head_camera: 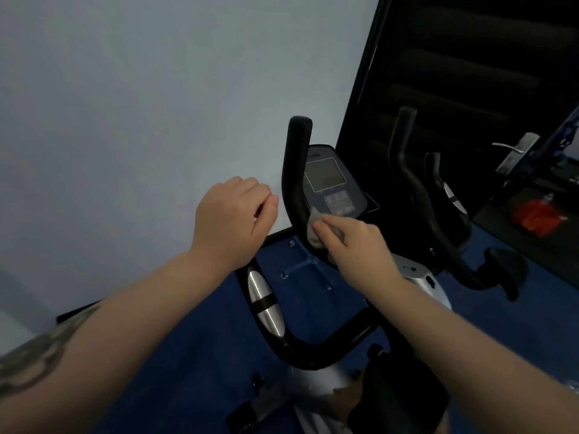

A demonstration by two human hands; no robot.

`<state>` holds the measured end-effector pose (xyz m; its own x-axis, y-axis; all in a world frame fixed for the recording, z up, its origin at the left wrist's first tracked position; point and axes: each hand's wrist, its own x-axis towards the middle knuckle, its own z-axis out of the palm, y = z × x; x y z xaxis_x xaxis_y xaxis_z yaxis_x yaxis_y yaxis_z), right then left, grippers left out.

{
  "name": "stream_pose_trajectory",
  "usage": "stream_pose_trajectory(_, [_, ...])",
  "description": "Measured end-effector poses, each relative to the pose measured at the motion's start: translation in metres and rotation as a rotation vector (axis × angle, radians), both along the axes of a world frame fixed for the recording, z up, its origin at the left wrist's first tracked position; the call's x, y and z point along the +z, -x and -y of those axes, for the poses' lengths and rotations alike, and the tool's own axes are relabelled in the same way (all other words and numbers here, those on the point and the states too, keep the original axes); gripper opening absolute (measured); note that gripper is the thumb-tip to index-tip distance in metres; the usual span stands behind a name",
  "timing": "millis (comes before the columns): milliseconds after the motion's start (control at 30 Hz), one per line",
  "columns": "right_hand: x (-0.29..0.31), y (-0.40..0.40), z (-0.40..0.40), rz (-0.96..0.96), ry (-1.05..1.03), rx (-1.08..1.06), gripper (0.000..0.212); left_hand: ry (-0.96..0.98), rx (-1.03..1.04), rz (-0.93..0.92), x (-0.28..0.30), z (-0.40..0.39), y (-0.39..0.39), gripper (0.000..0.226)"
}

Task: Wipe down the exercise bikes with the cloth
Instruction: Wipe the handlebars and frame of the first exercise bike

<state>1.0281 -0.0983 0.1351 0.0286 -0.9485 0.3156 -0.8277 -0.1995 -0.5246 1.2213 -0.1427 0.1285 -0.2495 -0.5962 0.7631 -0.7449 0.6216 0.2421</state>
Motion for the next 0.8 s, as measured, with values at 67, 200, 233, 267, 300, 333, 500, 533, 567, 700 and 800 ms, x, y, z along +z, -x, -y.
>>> stream_pose_trajectory(67, [0.012,0.014,0.01,-0.066,-0.118,0.049,0.033,-0.006,0.019,0.002,-0.001,-0.001,0.001,0.036])
stream_pose_trajectory(200, [0.014,-0.016,0.042,0.126,-0.127,-0.003,0.034,-0.003,0.068,0.021,-0.001,-0.002,0.002,0.035])
stream_pose_trajectory(233, [0.008,-0.022,0.039,0.178,-0.12,-0.006,0.034,-0.007,0.07,0.026,0.0,-0.003,0.002,0.035])
stream_pose_trajectory(267, [0.002,-0.021,0.031,0.178,-0.097,0.005,0.033,-0.013,0.064,0.03,0.001,-0.004,0.002,0.035])
stream_pose_trajectory(300, [-0.003,-0.013,0.02,0.125,-0.062,0.024,0.031,-0.012,0.055,0.041,0.002,-0.004,0.002,0.035])
stream_pose_trajectory(333, [-0.006,-0.002,0.009,0.045,-0.035,0.051,0.028,-0.006,0.04,0.064,0.004,-0.004,0.002,0.035])
stream_pose_trajectory(500, [0.009,0.034,0.02,-0.063,-0.168,0.142,0.031,0.052,-0.185,0.319,0.018,-0.008,0.008,0.026])
stream_pose_trajectory(533, [0.008,0.027,0.025,0.047,-0.179,0.13,0.031,0.035,-0.212,0.358,0.021,-0.009,0.013,0.026])
stream_pose_trajectory(567, [0.003,0.019,0.028,0.143,-0.169,0.114,0.029,0.006,-0.223,0.383,0.022,-0.01,0.016,0.026])
stream_pose_trajectory(700, [-0.025,0.02,0.001,0.237,-0.08,0.097,0.026,-0.032,-0.217,0.514,0.019,-0.009,0.011,0.033])
stream_pose_trajectory(800, [-0.034,0.056,-0.026,0.221,-0.072,0.104,0.029,-0.08,-0.239,0.619,0.018,-0.006,0.005,0.039])
